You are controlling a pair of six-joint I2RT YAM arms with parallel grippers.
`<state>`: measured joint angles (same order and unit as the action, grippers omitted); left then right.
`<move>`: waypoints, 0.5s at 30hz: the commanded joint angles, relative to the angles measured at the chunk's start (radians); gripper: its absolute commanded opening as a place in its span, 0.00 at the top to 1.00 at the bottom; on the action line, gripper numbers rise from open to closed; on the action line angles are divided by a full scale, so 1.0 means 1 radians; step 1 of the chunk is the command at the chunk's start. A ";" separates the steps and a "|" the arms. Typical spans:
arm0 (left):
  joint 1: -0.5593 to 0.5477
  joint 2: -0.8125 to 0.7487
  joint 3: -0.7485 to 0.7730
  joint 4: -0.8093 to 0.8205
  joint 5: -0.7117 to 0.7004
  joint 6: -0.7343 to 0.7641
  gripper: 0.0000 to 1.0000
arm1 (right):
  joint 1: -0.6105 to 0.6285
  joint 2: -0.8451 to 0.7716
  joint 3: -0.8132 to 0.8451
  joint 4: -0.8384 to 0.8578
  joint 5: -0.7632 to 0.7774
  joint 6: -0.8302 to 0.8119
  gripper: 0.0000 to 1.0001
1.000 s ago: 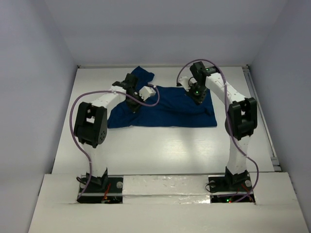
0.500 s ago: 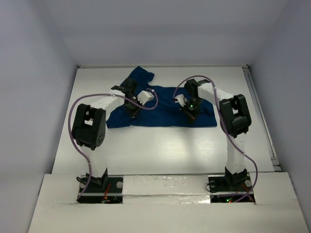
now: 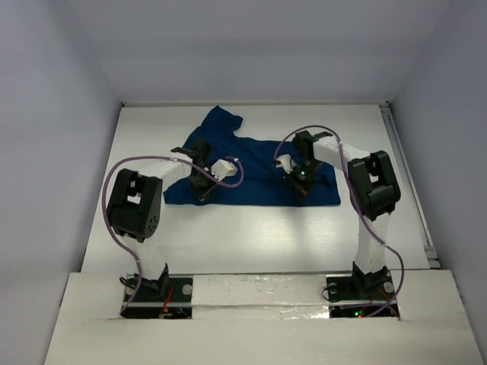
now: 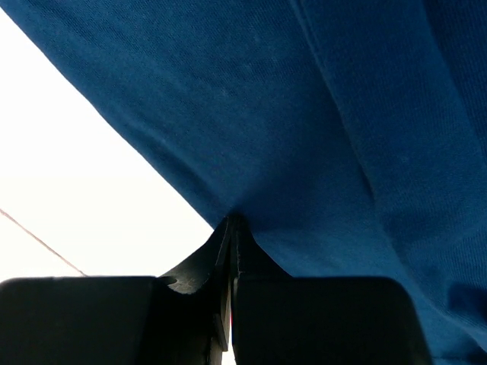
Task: Fold and stack the t-shirts
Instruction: Fold the flattened tshirt in 1/3 of the way
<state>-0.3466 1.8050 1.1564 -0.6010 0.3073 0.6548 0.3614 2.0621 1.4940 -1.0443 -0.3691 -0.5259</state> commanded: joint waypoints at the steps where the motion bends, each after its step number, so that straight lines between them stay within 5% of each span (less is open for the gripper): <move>1: -0.002 -0.038 -0.070 -0.072 0.006 0.037 1.00 | 0.005 -0.028 -0.066 0.024 0.001 -0.011 1.00; 15: -0.002 -0.202 -0.245 -0.247 0.104 0.186 1.00 | 0.005 -0.175 -0.319 0.076 -0.002 -0.020 1.00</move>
<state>-0.3470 1.6482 0.9573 -0.6991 0.3809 0.7719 0.3618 1.9022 1.2228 -0.9939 -0.4030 -0.5270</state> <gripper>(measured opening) 0.003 0.010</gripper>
